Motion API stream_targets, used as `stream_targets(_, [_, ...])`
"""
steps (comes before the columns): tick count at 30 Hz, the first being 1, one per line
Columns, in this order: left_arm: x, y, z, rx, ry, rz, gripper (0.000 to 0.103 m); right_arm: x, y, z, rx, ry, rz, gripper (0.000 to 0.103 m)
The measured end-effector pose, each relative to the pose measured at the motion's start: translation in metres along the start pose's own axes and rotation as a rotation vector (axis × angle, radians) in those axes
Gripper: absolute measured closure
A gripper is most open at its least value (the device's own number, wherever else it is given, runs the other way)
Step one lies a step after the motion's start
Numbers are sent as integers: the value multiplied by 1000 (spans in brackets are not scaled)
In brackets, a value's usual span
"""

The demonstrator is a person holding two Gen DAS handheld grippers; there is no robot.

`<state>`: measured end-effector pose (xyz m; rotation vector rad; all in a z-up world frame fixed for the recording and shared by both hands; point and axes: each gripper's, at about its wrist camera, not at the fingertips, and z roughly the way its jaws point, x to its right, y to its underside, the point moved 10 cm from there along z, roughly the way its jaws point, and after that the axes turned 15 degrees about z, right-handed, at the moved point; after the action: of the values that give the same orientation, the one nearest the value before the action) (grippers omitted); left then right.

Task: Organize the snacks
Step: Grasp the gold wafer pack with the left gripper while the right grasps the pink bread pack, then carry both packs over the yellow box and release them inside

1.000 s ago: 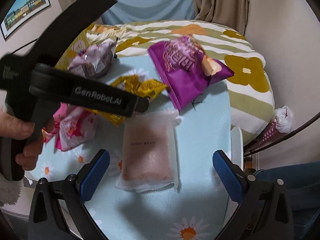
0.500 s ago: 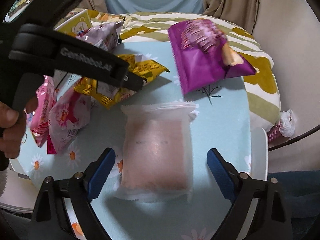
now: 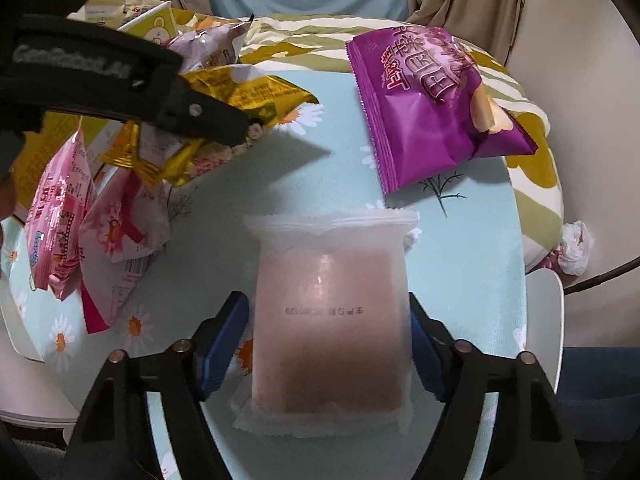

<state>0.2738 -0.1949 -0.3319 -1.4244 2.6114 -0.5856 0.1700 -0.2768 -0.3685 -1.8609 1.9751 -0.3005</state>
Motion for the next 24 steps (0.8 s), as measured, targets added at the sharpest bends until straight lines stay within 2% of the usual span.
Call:
stream_targets(7, [-4, 3, -13, 21, -3, -12, 54, 0, -3, -3, 0, -2, 8, 45])
stream_targets(12, [-2, 1, -34, 55, -2, -19, 54, -4, -8, -24, 29, -12, 22, 45])
stream_targets(19, [-1, -9, -101, 169, -25, -17, 54, -16, -32, -78, 99, -47, 35, 45])
stream_targets(24, [-22, -10, -159, 260, -72, -43, 54, -41, -51, -117, 158, -82, 19, 45])
